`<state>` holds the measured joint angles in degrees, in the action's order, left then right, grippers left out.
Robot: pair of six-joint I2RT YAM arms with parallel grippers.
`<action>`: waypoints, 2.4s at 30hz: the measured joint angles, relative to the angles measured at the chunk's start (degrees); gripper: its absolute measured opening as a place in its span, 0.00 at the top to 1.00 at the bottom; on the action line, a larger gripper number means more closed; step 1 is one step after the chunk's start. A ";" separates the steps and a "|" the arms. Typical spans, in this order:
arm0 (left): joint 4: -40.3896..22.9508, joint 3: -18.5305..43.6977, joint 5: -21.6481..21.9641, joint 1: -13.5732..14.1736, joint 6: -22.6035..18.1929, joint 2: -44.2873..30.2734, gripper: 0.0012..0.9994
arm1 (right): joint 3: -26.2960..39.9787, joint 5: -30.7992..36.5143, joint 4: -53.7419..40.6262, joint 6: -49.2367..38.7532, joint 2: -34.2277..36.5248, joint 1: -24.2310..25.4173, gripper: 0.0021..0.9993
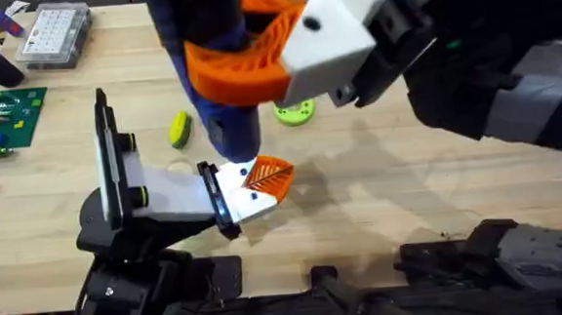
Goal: Pick up the gripper from the table and insert it into the empty holder that is missing its gripper. Then pick up a screw, insert it into the mounting hole, and use the screwdriver to tighten it. Finally, clean up the table by picking up the vegetable and placing it into the bucket.
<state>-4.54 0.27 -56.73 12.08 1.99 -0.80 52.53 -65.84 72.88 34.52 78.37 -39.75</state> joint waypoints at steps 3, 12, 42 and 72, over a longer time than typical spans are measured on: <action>0.00 0.00 0.00 0.00 -0.01 0.00 0.99 | -1.21 -0.01 -0.11 -0.32 0.01 0.00 0.97; 0.00 0.00 0.00 0.00 -0.01 0.00 0.99 | -1.44 0.22 -0.07 -2.61 0.05 -1.56 0.97; 0.00 0.00 0.00 0.00 -0.01 0.00 0.99 | -3.55 1.53 1.13 -3.47 3.03 -2.02 0.97; 0.00 0.00 0.00 0.00 -0.01 0.00 0.99 | -4.50 1.46 1.11 -6.30 3.60 -1.33 0.97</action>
<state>-4.54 0.27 -56.73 12.08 1.98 -0.80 48.03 -64.38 73.98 28.22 81.97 -41.08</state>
